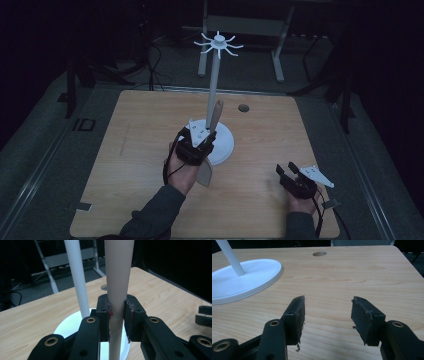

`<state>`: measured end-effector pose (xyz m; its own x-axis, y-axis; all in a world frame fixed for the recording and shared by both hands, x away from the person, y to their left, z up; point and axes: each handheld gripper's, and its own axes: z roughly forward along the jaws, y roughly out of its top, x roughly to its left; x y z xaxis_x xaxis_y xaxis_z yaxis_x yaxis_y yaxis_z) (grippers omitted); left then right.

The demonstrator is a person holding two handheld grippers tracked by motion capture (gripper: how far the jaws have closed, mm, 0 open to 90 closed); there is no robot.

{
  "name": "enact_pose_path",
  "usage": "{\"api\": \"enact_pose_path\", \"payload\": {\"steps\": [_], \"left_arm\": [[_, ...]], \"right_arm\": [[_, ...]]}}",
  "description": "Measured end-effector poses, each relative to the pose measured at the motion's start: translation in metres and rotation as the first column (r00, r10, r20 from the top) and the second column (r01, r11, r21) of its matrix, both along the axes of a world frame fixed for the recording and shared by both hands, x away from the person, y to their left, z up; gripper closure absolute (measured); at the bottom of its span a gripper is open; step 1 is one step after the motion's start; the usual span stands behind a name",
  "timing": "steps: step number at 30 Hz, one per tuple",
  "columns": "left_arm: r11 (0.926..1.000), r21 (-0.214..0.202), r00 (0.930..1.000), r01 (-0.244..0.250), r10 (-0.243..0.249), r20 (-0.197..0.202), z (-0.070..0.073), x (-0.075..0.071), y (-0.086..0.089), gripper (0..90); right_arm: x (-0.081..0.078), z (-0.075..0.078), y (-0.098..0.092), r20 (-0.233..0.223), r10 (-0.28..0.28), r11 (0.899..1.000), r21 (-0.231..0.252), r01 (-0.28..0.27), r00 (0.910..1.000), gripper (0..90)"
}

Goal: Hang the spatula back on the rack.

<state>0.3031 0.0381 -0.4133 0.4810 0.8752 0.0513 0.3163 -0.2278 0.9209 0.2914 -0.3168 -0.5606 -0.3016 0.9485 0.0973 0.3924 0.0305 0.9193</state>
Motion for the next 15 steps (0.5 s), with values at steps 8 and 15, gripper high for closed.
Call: {"api": "enact_pose_path", "payload": {"steps": [8,15], "left_arm": [[0.9998,-0.005,0.9992,-0.021,0.021,0.034,0.0019,-0.0026,-0.0046,76.0],[0.9992,-0.027,0.9985,-0.031,0.033,0.045,0.006,-0.002,-0.0061,76.0]], "right_arm": [[0.0,0.0,0.0001,0.0,0.001,1.0,0.0,-0.001,1.0,44.4],[0.0001,0.0,-0.0001,0.001,0.001,1.0,-0.001,-0.001,1.0,44.3]]}}
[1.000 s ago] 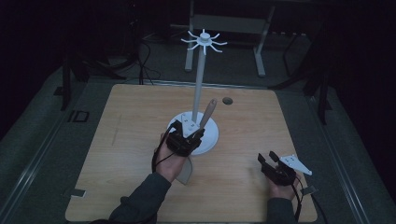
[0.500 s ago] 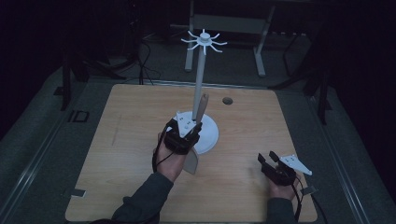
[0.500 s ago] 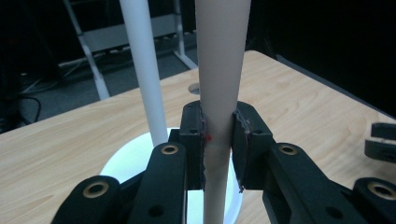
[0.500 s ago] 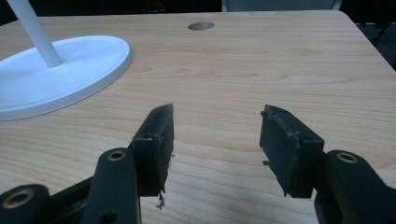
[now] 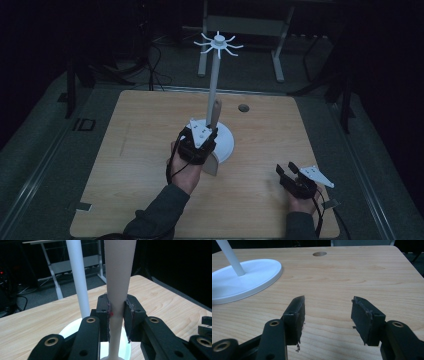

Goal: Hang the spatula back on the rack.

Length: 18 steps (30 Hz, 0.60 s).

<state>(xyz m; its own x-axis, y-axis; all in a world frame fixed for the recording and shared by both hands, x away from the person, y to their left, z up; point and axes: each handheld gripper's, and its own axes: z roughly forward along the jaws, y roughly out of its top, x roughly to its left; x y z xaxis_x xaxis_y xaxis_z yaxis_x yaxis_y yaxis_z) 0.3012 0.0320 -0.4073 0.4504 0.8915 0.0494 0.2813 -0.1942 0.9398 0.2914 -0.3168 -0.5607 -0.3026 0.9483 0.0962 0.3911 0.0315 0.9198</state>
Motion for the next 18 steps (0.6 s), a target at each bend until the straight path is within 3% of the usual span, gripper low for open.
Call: {"api": "enact_pose_path", "payload": {"steps": [9,18], "left_arm": [[0.9997,-0.021,0.9998,-0.016,0.016,0.01,0.005,0.001,0.001,76.0],[0.9995,0.011,0.9993,-0.03,0.03,0.022,0.011,0.003,-0.001,76.0]], "right_arm": [[0.0,0.0,0.0,-0.001,0.0,1.0,-0.001,0.0,1.0,44.3],[0.0,0.0,0.0,-0.002,0.0,1.0,-0.001,0.0,1.0,44.3]]}}
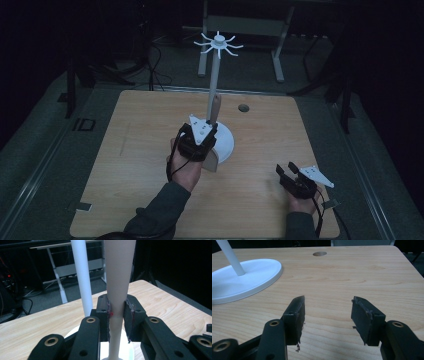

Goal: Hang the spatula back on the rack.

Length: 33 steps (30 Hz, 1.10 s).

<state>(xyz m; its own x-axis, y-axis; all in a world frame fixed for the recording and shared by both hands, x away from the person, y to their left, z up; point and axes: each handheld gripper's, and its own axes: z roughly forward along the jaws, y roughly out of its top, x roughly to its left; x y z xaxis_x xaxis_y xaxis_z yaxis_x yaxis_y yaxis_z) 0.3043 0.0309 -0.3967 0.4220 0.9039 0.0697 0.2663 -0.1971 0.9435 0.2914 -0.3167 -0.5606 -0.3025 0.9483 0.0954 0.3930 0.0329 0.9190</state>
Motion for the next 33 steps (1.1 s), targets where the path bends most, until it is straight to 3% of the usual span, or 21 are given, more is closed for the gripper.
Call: {"api": "enact_pose_path", "payload": {"steps": [12,33], "left_arm": [[0.9988,0.032,0.9988,-0.038,0.037,0.032,0.01,0.003,-0.005,75.9],[0.9936,0.029,0.9909,-0.109,0.106,0.083,0.03,0.01,-0.006,75.8]], "right_arm": [[0.0,0.0,0.0,0.0,0.0,1.0,0.001,0.0,1.0,44.3],[0.0,0.0,0.0,-0.001,0.001,1.0,0.001,-0.001,1.0,44.3]]}}
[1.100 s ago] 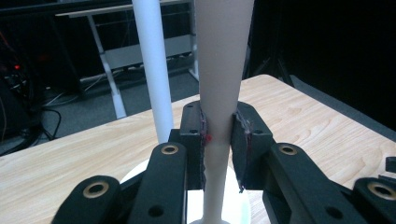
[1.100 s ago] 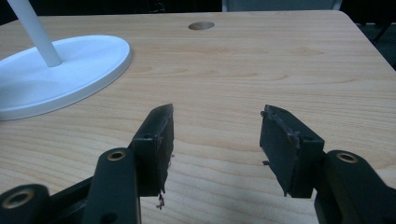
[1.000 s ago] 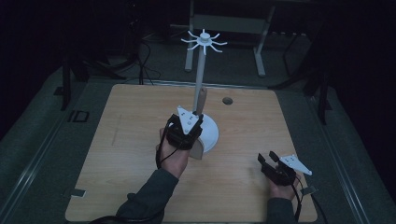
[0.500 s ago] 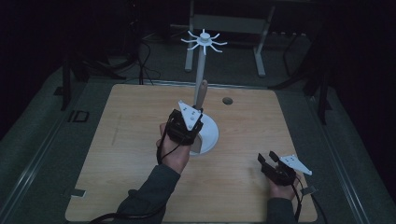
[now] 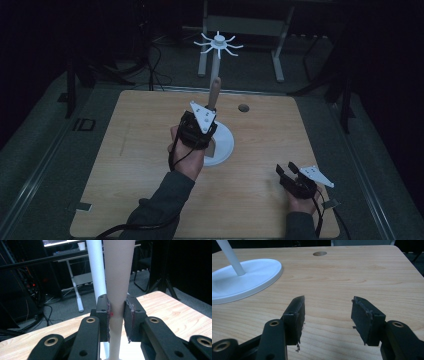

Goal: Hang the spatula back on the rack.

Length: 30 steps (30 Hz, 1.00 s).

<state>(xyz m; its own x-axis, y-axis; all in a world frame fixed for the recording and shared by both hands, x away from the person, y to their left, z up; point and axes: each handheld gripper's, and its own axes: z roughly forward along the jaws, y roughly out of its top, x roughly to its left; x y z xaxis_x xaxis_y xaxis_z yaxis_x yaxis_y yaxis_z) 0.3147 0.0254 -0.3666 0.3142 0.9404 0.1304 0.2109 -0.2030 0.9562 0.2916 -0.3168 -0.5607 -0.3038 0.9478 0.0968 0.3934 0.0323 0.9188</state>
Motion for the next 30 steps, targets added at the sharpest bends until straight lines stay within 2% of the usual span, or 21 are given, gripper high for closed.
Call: {"api": "enact_pose_path", "payload": {"steps": [15,25,30], "left_arm": [[0.9983,0.019,0.9975,-0.056,0.055,0.045,0.01,0.003,-0.005,75.8],[0.9976,0.003,0.9957,-0.069,0.068,0.062,0.018,0.003,-0.008,75.8],[0.9976,-0.019,0.9956,-0.067,0.068,0.064,0.024,0.003,-0.008,75.8]], "right_arm": [[0.0,0.0,0.0,-0.002,0.001,1.0,0.002,-0.001,1.0,44.2],[0.001,0.0,0.0,-0.001,0.004,1.0,0.004,-0.004,1.0,44.1],[0.001,0.0,0.0,-0.004,0.006,1.0,0.005,-0.006,1.0,43.7]]}}
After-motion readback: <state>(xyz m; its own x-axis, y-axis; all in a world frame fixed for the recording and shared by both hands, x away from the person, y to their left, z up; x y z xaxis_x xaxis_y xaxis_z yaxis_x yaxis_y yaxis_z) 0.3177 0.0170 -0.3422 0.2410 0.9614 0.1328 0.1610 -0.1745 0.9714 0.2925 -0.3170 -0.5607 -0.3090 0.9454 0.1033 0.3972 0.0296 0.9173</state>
